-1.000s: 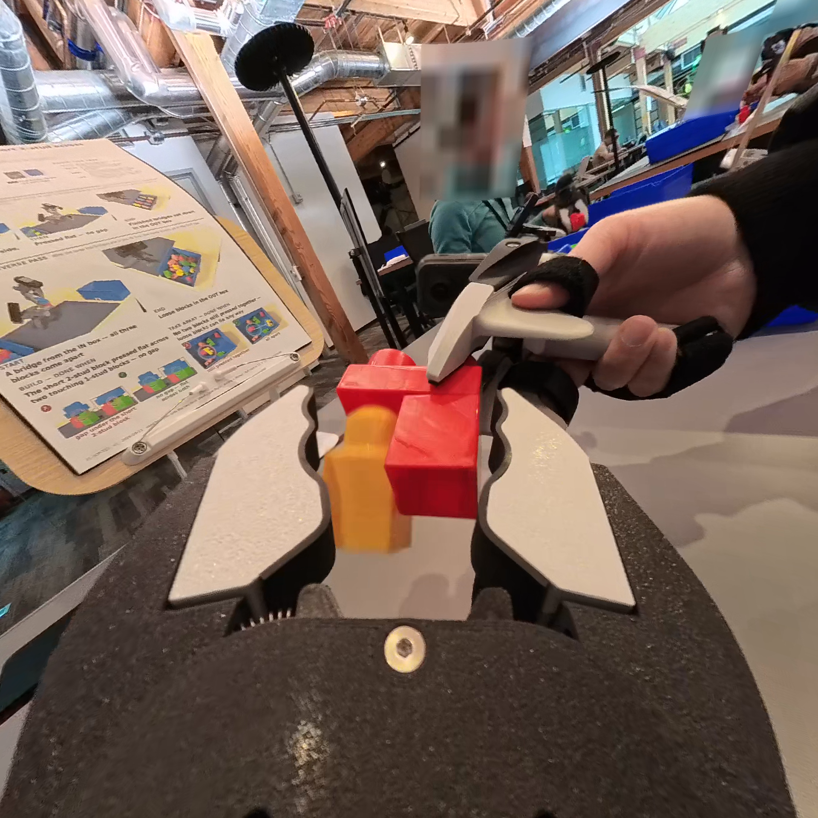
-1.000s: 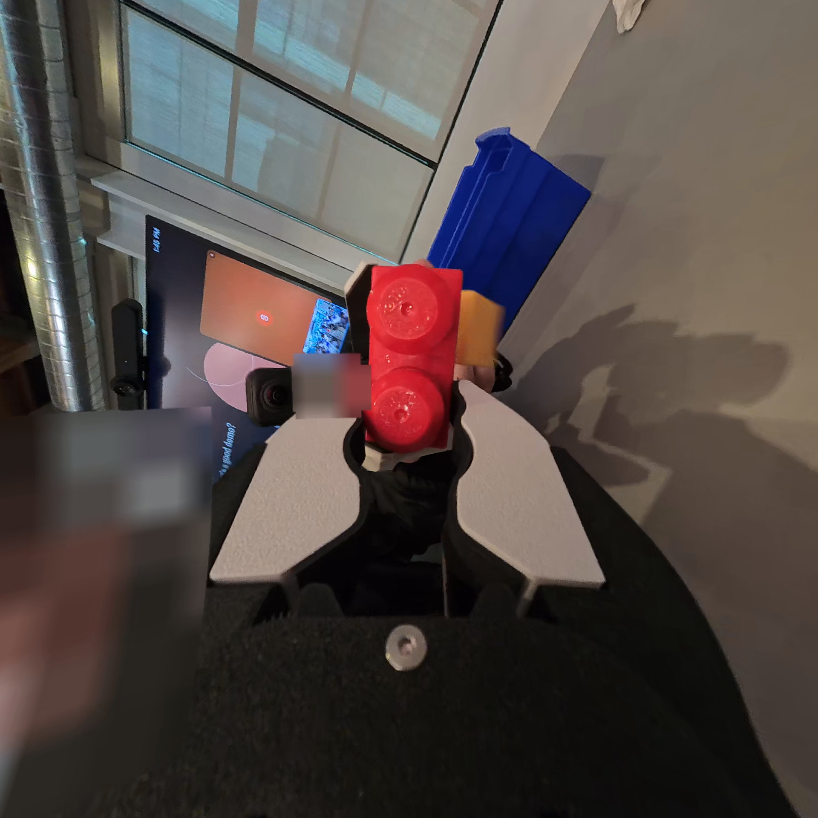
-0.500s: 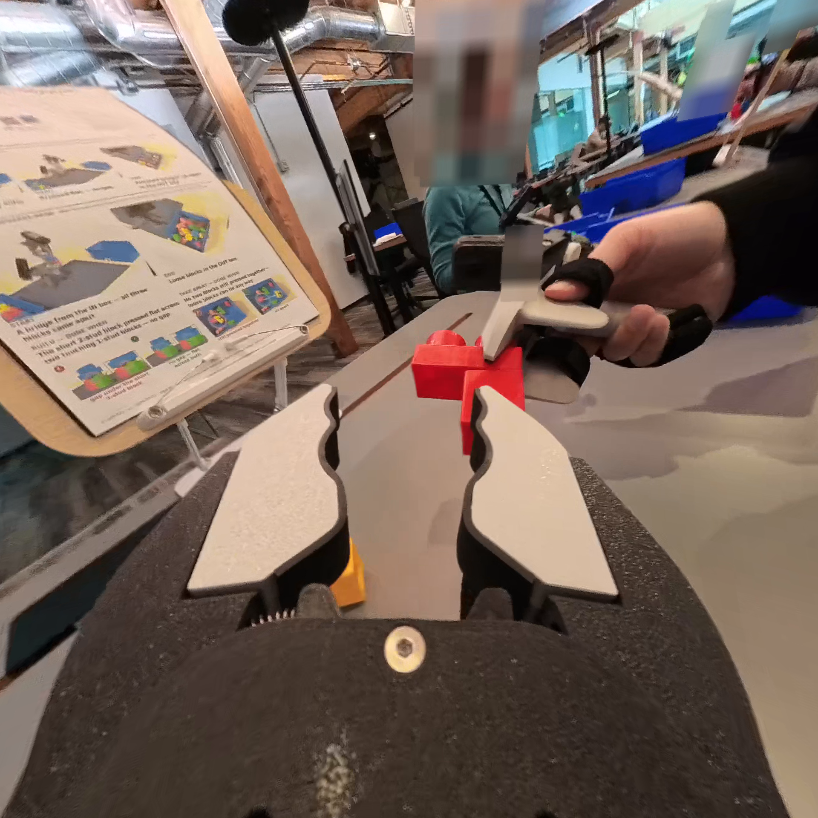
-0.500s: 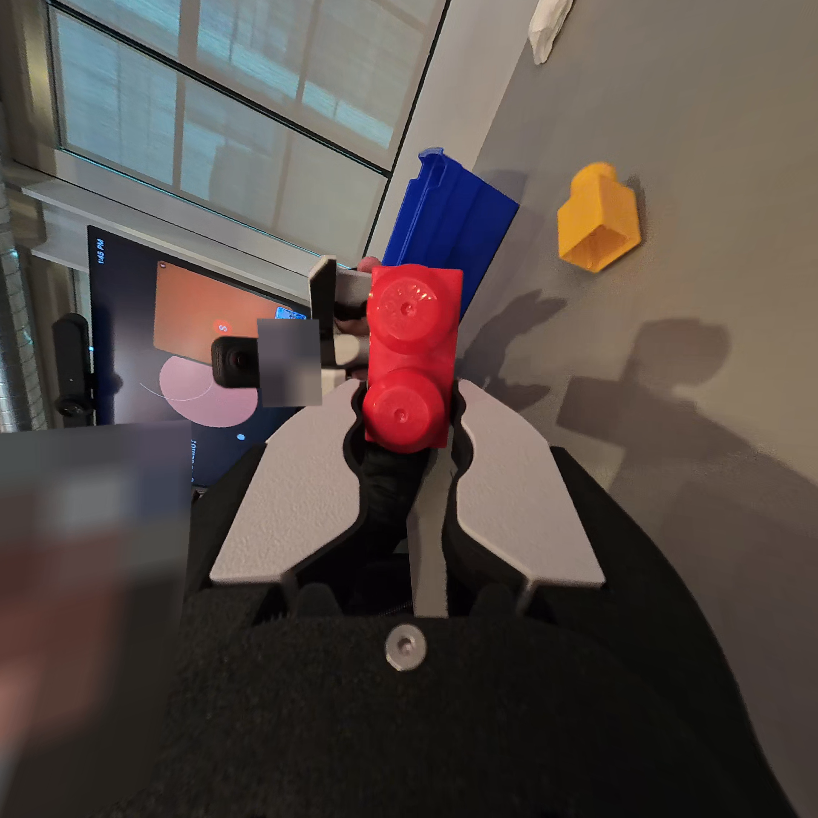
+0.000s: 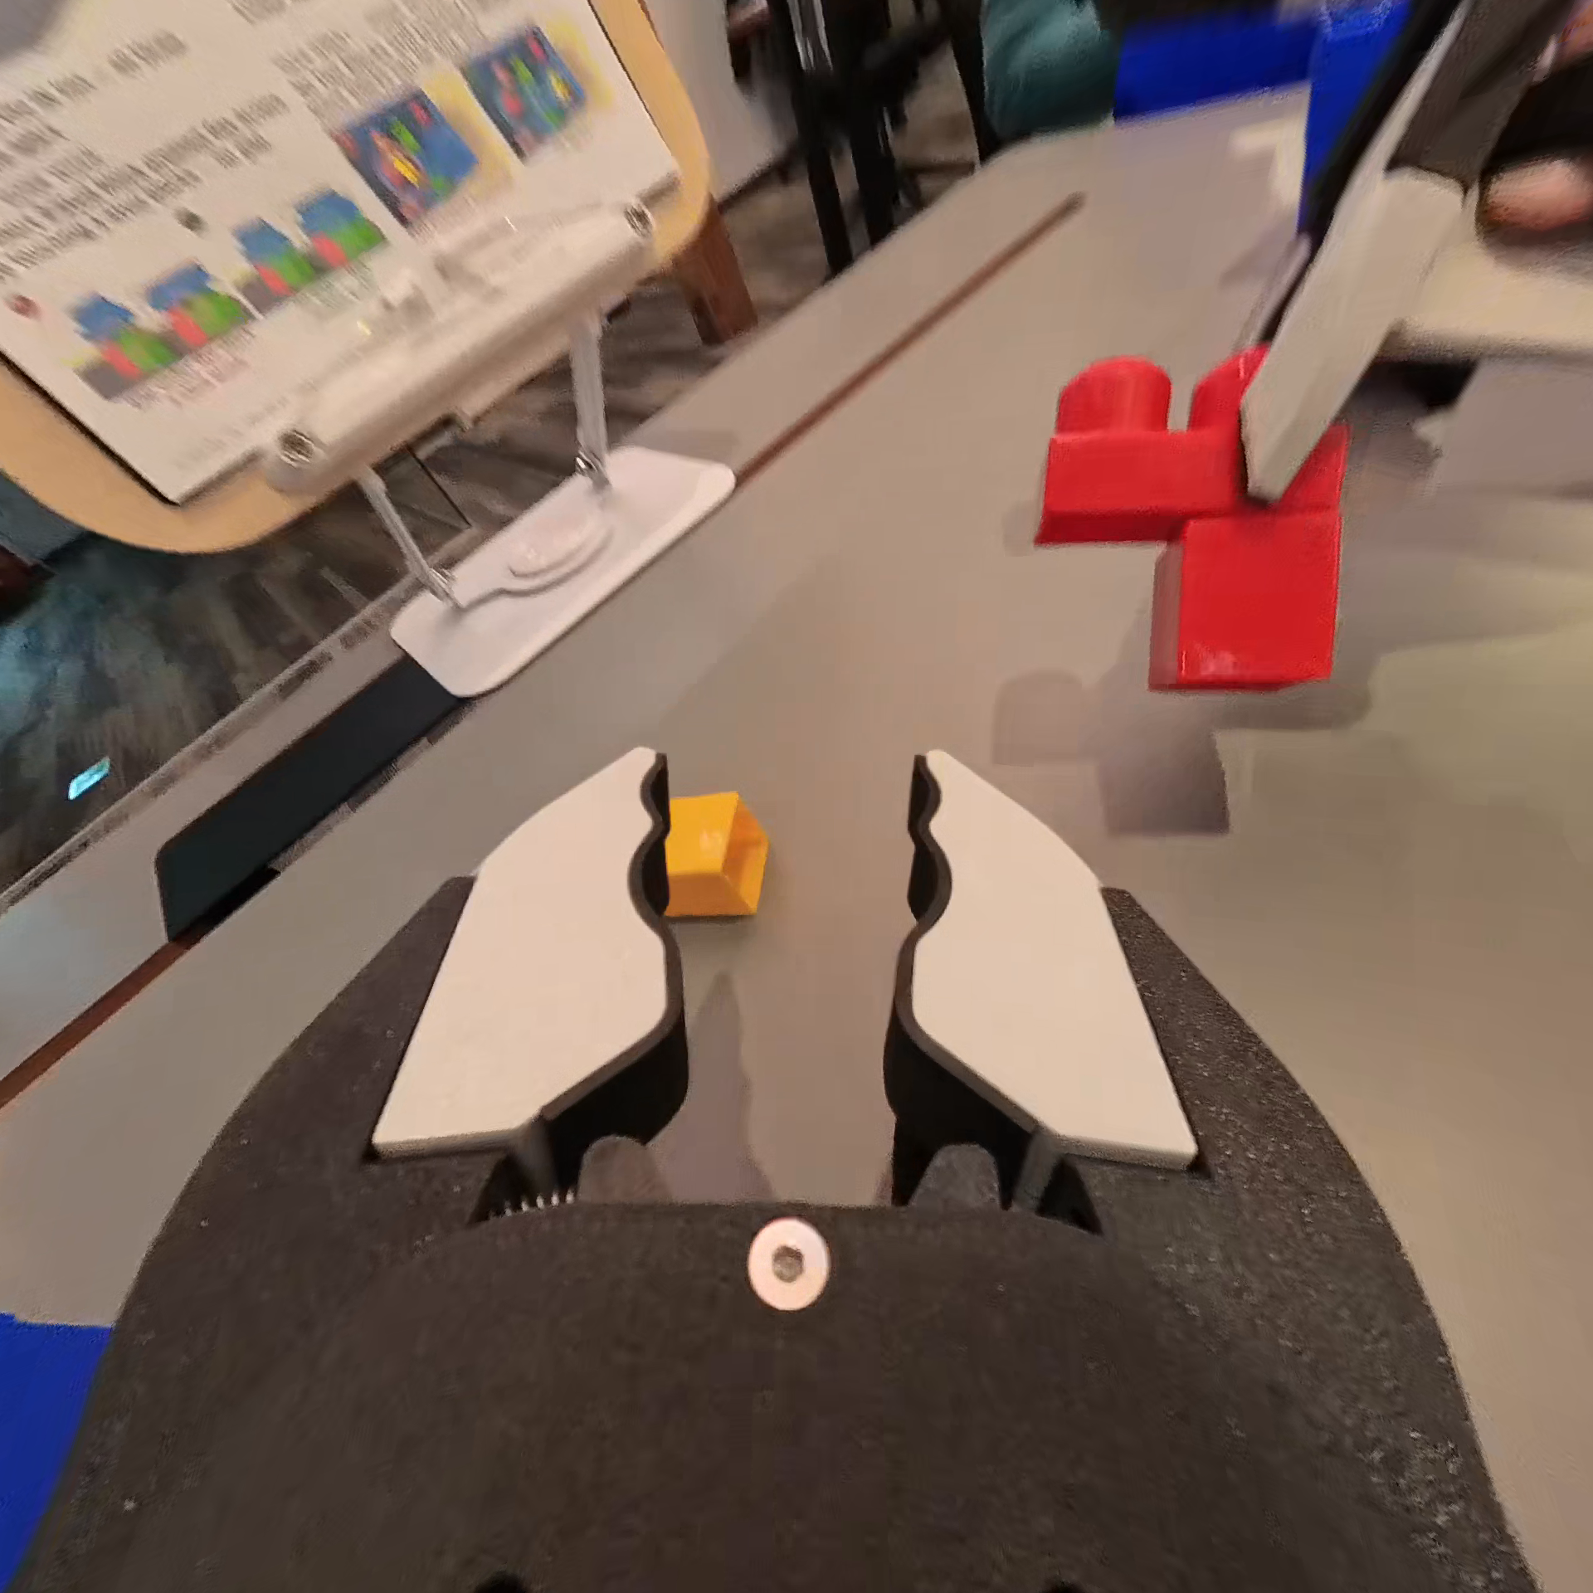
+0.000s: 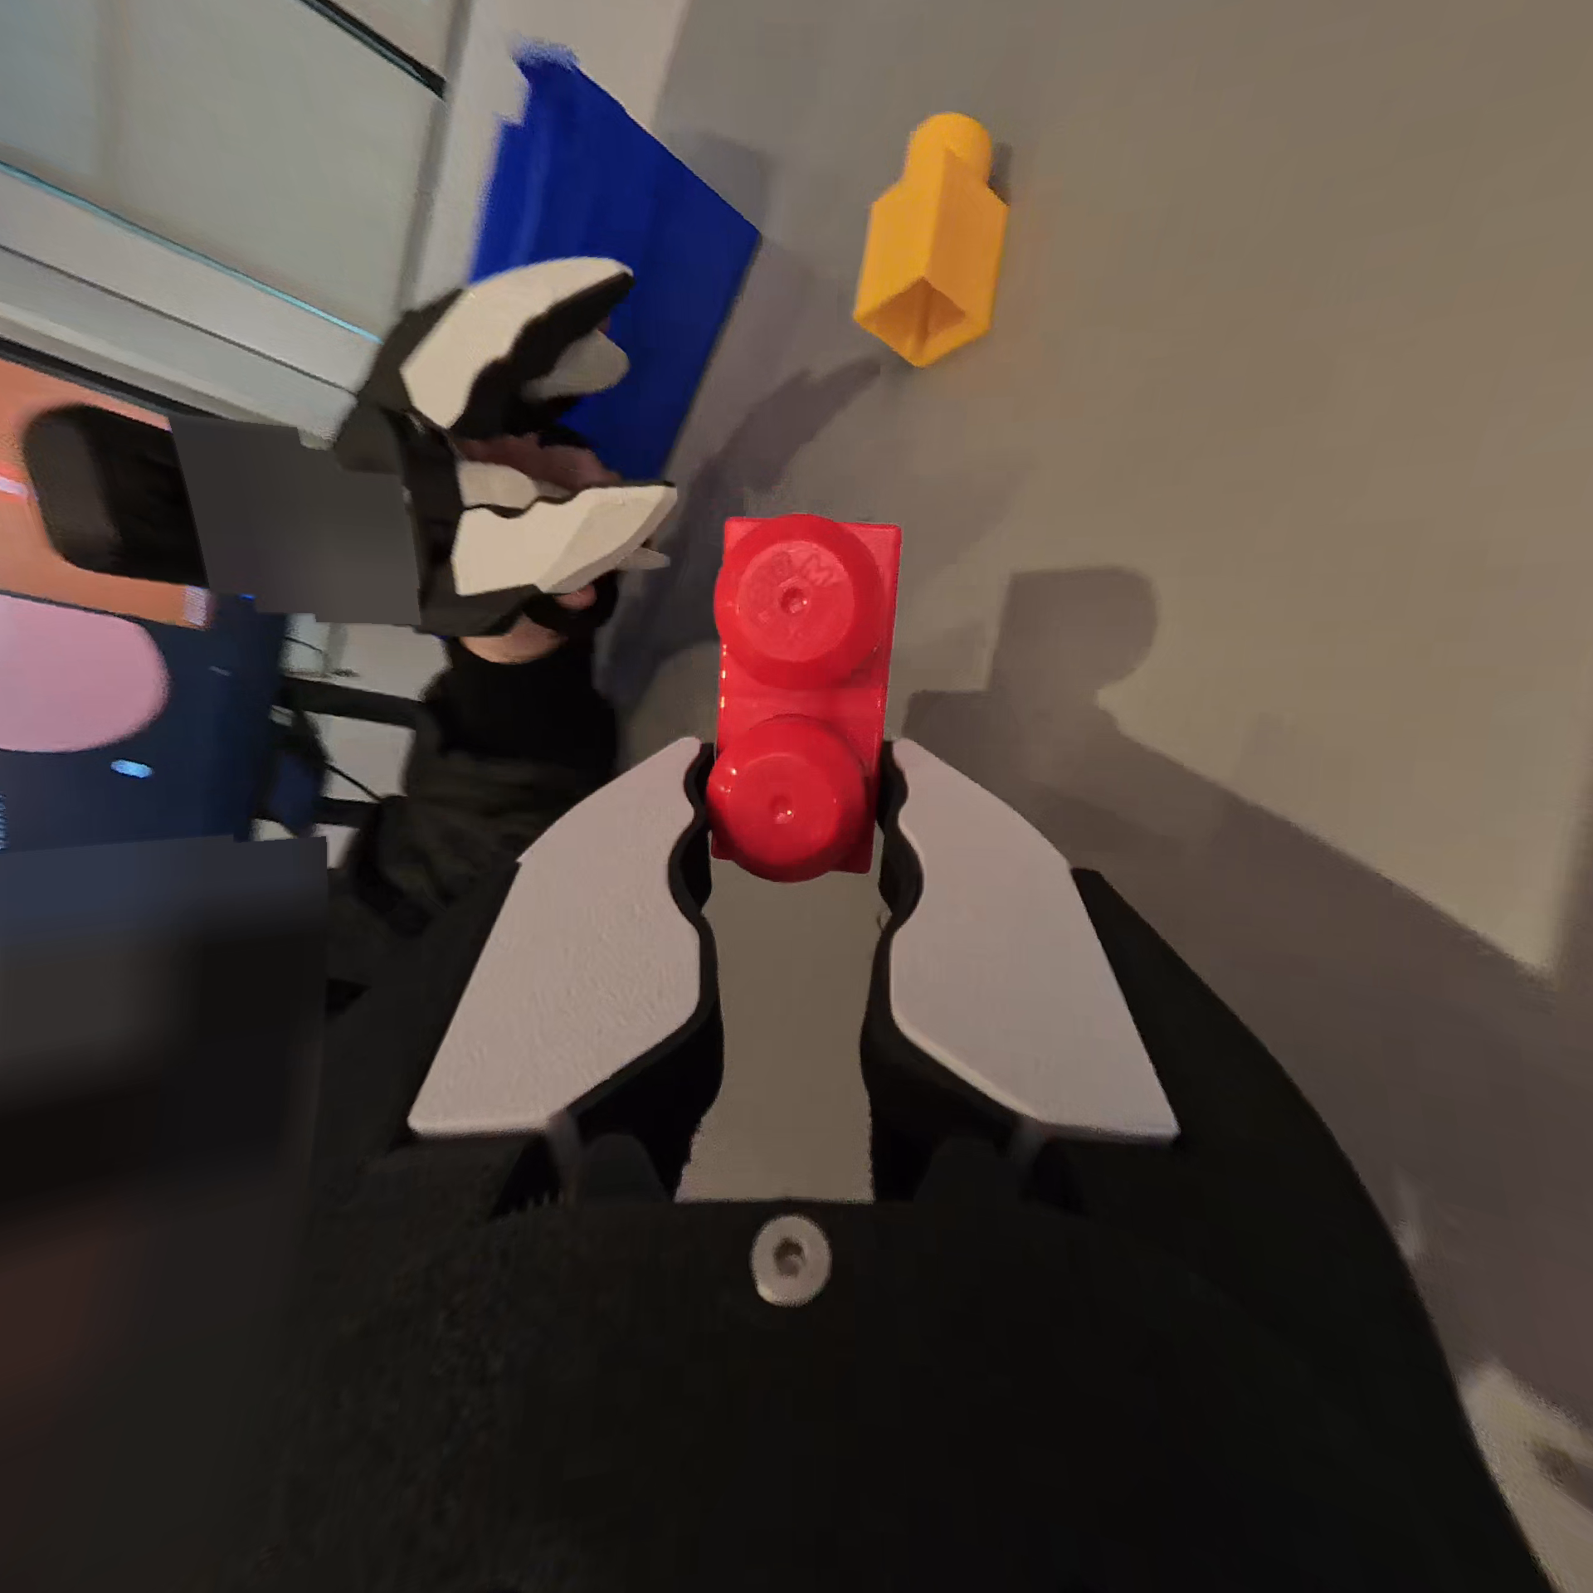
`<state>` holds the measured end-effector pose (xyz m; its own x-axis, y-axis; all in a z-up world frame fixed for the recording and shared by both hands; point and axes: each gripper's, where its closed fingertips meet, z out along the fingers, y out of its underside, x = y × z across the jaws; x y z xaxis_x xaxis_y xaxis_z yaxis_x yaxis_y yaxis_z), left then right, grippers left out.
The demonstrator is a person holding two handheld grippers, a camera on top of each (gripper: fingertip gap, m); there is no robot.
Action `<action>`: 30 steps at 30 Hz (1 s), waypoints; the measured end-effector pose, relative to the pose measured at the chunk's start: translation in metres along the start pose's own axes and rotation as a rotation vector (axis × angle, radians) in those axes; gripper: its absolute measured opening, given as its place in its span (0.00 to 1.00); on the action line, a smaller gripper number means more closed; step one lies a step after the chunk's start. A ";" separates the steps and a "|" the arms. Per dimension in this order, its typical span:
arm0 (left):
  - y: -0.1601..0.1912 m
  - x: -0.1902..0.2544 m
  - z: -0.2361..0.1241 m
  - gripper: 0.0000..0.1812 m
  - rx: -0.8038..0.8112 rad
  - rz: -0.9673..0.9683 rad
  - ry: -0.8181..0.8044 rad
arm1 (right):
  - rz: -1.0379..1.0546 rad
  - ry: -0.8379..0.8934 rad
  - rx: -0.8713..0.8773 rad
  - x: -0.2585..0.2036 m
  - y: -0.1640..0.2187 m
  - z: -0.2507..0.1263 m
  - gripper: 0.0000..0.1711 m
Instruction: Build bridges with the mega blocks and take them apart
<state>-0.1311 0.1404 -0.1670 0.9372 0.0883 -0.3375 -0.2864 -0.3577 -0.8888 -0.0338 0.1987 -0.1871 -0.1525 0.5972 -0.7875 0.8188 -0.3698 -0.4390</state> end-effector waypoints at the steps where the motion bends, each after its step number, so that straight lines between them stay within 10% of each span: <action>1: 0.007 0.004 0.003 0.29 -0.042 0.016 0.018 | -0.033 0.049 -0.034 0.004 0.001 -0.001 0.21; 12: 0.020 -0.003 0.007 0.28 -0.095 0.047 -0.017 | -0.459 0.462 -0.408 0.026 0.013 0.000 0.21; 30: 0.046 -0.031 0.007 0.29 -0.200 -0.067 -0.120 | -0.563 0.565 -0.428 0.025 0.017 0.017 0.21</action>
<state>-0.1752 0.1273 -0.1998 0.9191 0.2230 -0.3249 -0.1685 -0.5231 -0.8355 -0.0332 0.1954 -0.2217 -0.3910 0.9118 -0.1255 0.8580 0.3118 -0.4082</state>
